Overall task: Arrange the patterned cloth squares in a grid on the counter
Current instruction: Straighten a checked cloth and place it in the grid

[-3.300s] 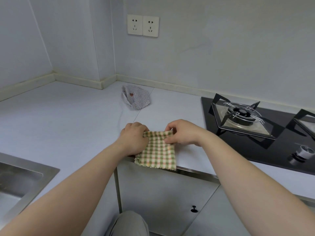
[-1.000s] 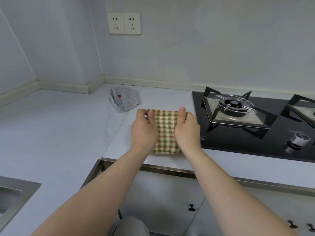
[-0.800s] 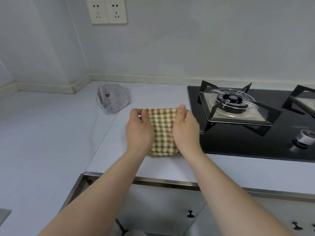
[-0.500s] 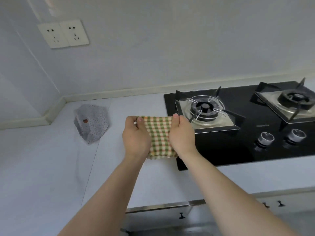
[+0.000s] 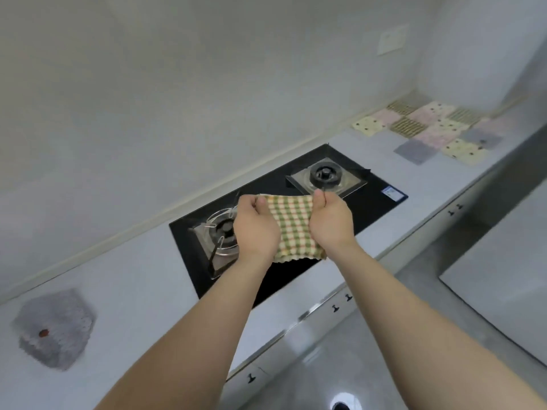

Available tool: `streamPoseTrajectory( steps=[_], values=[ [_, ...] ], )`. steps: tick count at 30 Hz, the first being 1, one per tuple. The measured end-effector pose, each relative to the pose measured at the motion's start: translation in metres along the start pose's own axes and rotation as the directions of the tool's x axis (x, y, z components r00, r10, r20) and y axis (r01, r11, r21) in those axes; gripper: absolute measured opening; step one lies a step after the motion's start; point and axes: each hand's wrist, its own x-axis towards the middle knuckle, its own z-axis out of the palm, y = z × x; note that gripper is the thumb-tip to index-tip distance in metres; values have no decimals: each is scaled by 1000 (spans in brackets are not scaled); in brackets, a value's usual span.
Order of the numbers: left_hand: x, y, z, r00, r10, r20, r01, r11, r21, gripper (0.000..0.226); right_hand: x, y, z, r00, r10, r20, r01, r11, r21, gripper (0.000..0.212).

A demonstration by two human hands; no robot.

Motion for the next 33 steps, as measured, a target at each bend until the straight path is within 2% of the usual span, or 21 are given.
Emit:
streamPoseTrajectory(
  steps=[7,10,14,18,20,22,23,24,26,28,31,33],
  values=[
    [-40,45,132,978,-83,190,92,995,-39,18,53,43,-130,995,45,-93,-58,989,-136,40],
    [-45,60,175,937,-137,323,165,985,-60,23,81,63,-168,991,107,-80,-121,973,-199,44],
    [-44,82,218,862,-180,474,253,963,-95,36,123,86,-204,973,225,-48,-230,959,-164,57],
    [-23,85,259,786,-105,609,173,983,-53,38,170,106,-230,963,270,18,-266,957,-112,54],
    [-8,79,286,781,-36,624,55,998,-11,28,198,116,-241,954,292,63,-287,955,-77,51],
    [10,71,317,784,17,620,-15,1000,-8,21,230,128,-250,948,296,113,-290,955,-68,37],
    [19,66,334,777,19,629,-12,1000,-15,22,246,133,-256,940,312,137,-305,950,-69,28],
    [27,63,350,765,7,644,9,1000,-21,24,261,139,-263,929,335,156,-326,942,-78,26],
    [40,61,386,728,-54,684,96,995,-24,29,287,149,-280,913,369,176,-350,928,-127,40],
    [50,60,421,690,-78,720,111,994,2,34,310,161,-295,905,388,174,-356,916,-186,44],
    [59,59,471,605,-104,789,112,993,45,44,345,186,-316,921,373,114,-337,908,-247,28],
    [61,57,500,578,-123,806,105,992,76,49,368,203,-328,935,347,77,-311,904,-293,18]
  ],
)
